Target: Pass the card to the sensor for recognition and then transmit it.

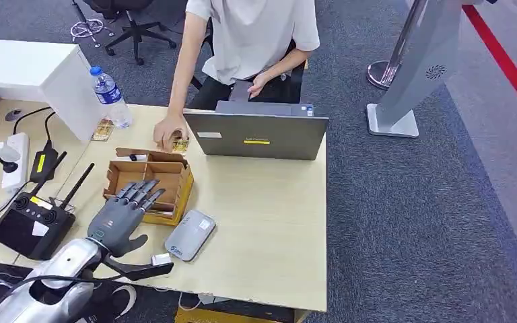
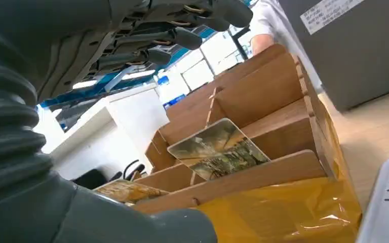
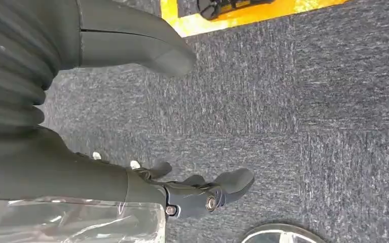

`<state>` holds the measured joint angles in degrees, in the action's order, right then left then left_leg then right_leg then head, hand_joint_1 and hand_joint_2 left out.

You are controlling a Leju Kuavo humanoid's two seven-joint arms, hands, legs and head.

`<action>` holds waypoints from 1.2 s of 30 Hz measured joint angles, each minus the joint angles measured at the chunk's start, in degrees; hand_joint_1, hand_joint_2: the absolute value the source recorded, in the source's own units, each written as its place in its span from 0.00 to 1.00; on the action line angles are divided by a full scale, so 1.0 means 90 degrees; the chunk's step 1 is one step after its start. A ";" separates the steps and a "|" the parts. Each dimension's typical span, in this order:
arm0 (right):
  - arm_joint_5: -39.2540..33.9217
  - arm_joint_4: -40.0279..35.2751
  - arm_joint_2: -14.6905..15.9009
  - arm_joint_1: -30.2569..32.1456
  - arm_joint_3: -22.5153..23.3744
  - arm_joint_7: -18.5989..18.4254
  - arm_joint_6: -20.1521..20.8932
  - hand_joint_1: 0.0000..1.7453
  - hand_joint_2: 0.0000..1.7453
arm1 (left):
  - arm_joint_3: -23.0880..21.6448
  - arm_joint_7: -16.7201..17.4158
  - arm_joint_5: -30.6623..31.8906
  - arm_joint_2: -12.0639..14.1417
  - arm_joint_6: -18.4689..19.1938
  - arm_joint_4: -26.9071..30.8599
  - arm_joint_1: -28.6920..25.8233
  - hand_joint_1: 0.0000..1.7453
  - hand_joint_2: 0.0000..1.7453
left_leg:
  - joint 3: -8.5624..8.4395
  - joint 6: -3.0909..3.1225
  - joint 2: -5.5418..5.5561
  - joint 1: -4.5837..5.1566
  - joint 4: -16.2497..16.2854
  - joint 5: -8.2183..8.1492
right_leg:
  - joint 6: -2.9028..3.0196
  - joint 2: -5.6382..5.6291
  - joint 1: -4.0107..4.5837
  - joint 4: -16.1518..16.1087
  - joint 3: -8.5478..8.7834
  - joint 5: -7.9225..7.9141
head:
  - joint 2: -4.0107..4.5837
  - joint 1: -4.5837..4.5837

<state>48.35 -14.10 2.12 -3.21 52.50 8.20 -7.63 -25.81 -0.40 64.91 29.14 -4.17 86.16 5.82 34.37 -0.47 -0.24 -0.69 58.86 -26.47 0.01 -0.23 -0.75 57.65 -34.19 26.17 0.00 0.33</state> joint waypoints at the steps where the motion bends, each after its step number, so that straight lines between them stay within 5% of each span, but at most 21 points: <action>1: 0.0002 0.0000 0.0000 -0.0002 0.0010 0.0000 0.0003 0.00 1.00 | 0.0005 0.0037 0.0034 -0.0074 -0.0029 -0.0084 0.0031 0.00 1.00 | 0.0000 0.0000 0.0002 0.0000 0.0000 0.0000 | 0.0000 0.0001 0.0000 0.0000 0.0000 0.0000 | 0.0000 0.0000; 10: 0.0102 0.0000 0.0000 -0.0012 0.0099 0.0005 0.0041 0.00 1.00 | 0.0051 0.0173 0.0165 -0.0532 -0.0177 -0.0532 0.0128 0.00 1.00 | 0.0000 0.0000 0.0002 0.0000 0.0000 0.0000 | 0.0000 0.0001 0.0000 0.0000 0.0000 0.0000 | 0.0000 0.0002; 26: 0.0287 0.0000 0.0000 -0.0013 0.0177 0.0022 0.0044 0.00 1.00 | 0.0241 0.0250 0.0238 -0.0807 -0.0299 -0.0785 0.0174 0.00 1.00 | 0.0000 0.0000 0.0002 0.0000 0.0000 0.0000 | 0.0000 0.0002 0.0000 0.0000 0.0001 0.0000 | 0.0000 0.0000; 36: 0.0437 0.0000 0.0000 -0.0011 0.0369 0.0000 0.0041 0.00 1.00 | 0.0862 0.0420 0.0216 -0.0969 -0.0585 -0.0646 -0.0030 0.00 1.00 | 0.0000 0.0000 0.0003 -0.0001 0.0000 0.0000 | 0.0000 0.0001 0.0001 0.0000 0.0001 0.0000 | 0.0000 0.0002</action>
<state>52.28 -14.10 2.12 -3.31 55.82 8.20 -7.26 -18.05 3.39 66.86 20.41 -9.44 80.35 5.55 34.38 -0.47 -0.22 -0.70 58.86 -26.47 0.01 -0.22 -0.75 57.65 -34.18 26.17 0.00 0.35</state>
